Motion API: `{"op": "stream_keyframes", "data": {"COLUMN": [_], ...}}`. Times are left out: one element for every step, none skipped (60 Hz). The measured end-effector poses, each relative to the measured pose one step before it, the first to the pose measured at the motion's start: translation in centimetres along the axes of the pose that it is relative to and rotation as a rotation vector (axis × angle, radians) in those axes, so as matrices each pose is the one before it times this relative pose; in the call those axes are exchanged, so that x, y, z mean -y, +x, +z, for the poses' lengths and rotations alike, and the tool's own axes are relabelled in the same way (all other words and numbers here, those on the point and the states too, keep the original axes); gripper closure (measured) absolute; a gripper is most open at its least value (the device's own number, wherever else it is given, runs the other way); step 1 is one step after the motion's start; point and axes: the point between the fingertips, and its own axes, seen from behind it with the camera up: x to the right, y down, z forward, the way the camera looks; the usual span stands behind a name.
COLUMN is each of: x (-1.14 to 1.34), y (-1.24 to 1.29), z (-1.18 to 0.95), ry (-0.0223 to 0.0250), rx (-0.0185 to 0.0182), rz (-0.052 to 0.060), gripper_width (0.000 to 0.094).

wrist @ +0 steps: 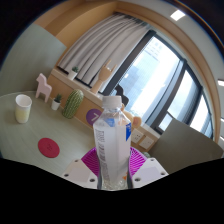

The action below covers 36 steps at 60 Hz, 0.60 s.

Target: Pour water

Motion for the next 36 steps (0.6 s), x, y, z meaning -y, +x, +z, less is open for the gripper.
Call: {"op": "stream_keyframes", "data": {"x": [0.897, 0.833, 0.925, 1.021, 0.788, 0.858, 0.635, 0.869, 0.907, 0.841, 0.746, 0.756, 0.836, 0.844, 0.787, 0.705, 0.824, 0.806, 0.684, 0.644, 0.581, 0.726, 0.765, 0.569, 0.597, 0.59, 0.478, 0.448, 0.385, 0.406, 0.366, 0.311, 0.241, 0.445, 0.458, 0.307], "y": [-0.674, -0.673, -0.662, -0.614, -0.561, -0.575, -0.414, -0.415, -0.362, -0.359, -0.363, -0.329, -0.271, -0.229, -0.269, -0.33, -0.241, -0.213, -0.119, -0.111, -0.042, -0.067, 0.114, -0.103, -0.051, -0.011, 0.018, 0.032, 0.028, 0.009, 0.035, 0.055, 0.15, -0.027, 0.14, 0.083], "z": [0.122, 0.101, 0.123, 0.096, 0.147, 0.187, 0.038, 0.19, 0.149, 0.208, 0.223, 0.207, 0.206, 0.634, 0.257, 0.004, 0.16, 0.206, 0.23, 0.232, 0.279, 0.226, 0.478, 0.22, 0.229, 0.239, 0.214, 0.259, 0.244, 0.315, 0.283, 0.238, 0.081, 0.189, 0.21, 0.21], "ry": [0.00791, 0.00365, 0.00512, 0.00776, 0.00955, 0.00325, 0.00413, 0.00287, 0.0055, 0.00514, 0.00106, 0.00332, 0.00618, 0.01317, 0.00774, 0.00793, 0.00864, 0.01059, 0.00858, 0.00504, 0.00423, 0.00759, 0.01309, 0.01281, 0.00836, 0.00688, 0.00563, 0.00387, 0.00264, 0.00262, 0.00228, 0.0012, 0.00566, 0.00443, 0.00648, 0.00319], "rx": [0.00455, 0.00424, 0.00573, 0.00592, 0.00951, 0.00641, 0.00703, 0.0047, 0.00437, 0.00393, 0.00414, 0.00461, 0.00276, 0.00288, 0.00256, 0.00504, 0.00441, 0.00395, 0.00157, -0.00015, -0.0006, -0.00027, 0.00286, 0.0012, -0.00112, -0.00173, -0.00215, -0.00203, -0.00236, -0.00307, -0.0042, -0.00217, 0.00178, -0.0038, -0.00059, -0.00639], "rz": [-0.0433, -0.0455, -0.0438, -0.0409, -0.0419, -0.0472, -0.0448, -0.0434, -0.039, -0.0393, -0.0438, -0.0435, -0.041, -0.0422, -0.0418, -0.0396, -0.0387, -0.0344, -0.0333, -0.0366, -0.0372, -0.0352, -0.0368, -0.0311, -0.0334, -0.0333, -0.0337, -0.035, -0.0355, -0.0352, -0.0343, -0.034, -0.0323, -0.025, -0.0246, -0.0251], "gripper_width": [0.0599, 0.0598, 0.0598, 0.0599, 0.0599, 0.0599, 0.0598, 0.06, 0.0599, 0.0594, 0.0595, 0.0593, 0.0593, 0.0593, 0.0592, 0.0593, 0.0592, 0.0591, 0.059, 0.059, 0.0589, 0.059, 0.0592, 0.0588, 0.0588, 0.0591, 0.0591, 0.0591, 0.059, 0.0589, 0.0588, 0.0591, 0.0589, 0.0591, 0.0591, 0.0594]}}
